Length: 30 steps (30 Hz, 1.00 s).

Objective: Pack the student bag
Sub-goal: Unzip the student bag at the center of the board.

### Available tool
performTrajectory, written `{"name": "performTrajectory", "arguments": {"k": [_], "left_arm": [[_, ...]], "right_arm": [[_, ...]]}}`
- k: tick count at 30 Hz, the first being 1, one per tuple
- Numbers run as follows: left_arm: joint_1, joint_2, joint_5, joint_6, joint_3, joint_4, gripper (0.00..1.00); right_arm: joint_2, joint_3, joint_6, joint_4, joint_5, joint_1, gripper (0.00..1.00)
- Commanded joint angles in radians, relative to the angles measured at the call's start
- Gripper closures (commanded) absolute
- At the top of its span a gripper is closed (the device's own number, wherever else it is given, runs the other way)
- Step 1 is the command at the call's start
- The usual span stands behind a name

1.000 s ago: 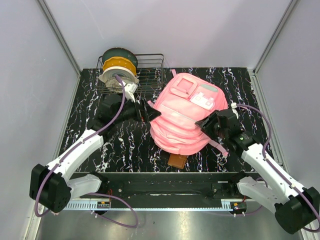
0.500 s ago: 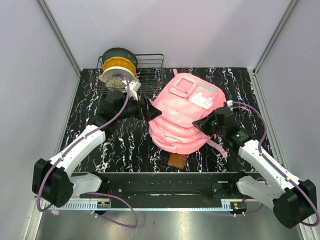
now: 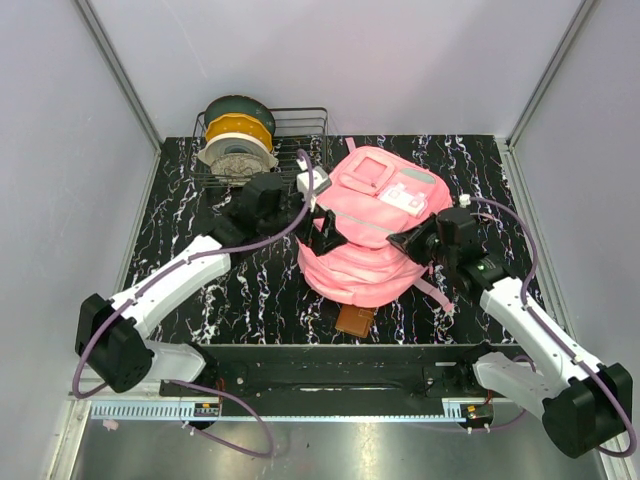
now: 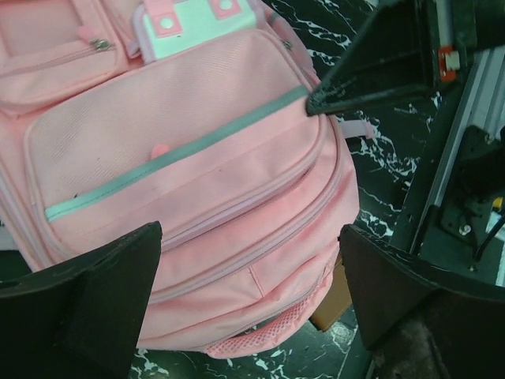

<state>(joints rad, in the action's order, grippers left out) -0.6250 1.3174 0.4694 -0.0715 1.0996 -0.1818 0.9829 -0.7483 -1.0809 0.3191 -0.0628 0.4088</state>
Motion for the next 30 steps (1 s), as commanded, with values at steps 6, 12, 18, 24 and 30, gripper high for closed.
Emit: {"name": "performTrajectory", "arguments": {"k": [6,12,18,24,30], "left_arm": [[-0.123,0.12,-0.048,0.355,0.155,-0.031,0.01],[-0.18,0.224,-0.083,0.464,0.238,-0.122,0.01],[-0.209,0.27,-0.207,0.504,0.236,-0.124,0.07],[-0.219,0.327,-0.288,0.5,0.269,-0.13,0.26],[-0.22,0.287,-0.287,0.483,0.273,-0.096,0.55]], "right_arm": [[0.022,-0.114,0.021,-0.1,-0.078,-0.021,1.0],[0.0,-0.117,0.019,-0.1,-0.081,-0.021,1.0],[0.01,-0.135,0.027,-0.091,-0.097,-0.024,1.0],[0.0,-0.138,0.035,-0.086,-0.097,-0.024,1.0],[-0.007,-0.134,0.041,-0.068,-0.091,-0.025,1.0]]}}
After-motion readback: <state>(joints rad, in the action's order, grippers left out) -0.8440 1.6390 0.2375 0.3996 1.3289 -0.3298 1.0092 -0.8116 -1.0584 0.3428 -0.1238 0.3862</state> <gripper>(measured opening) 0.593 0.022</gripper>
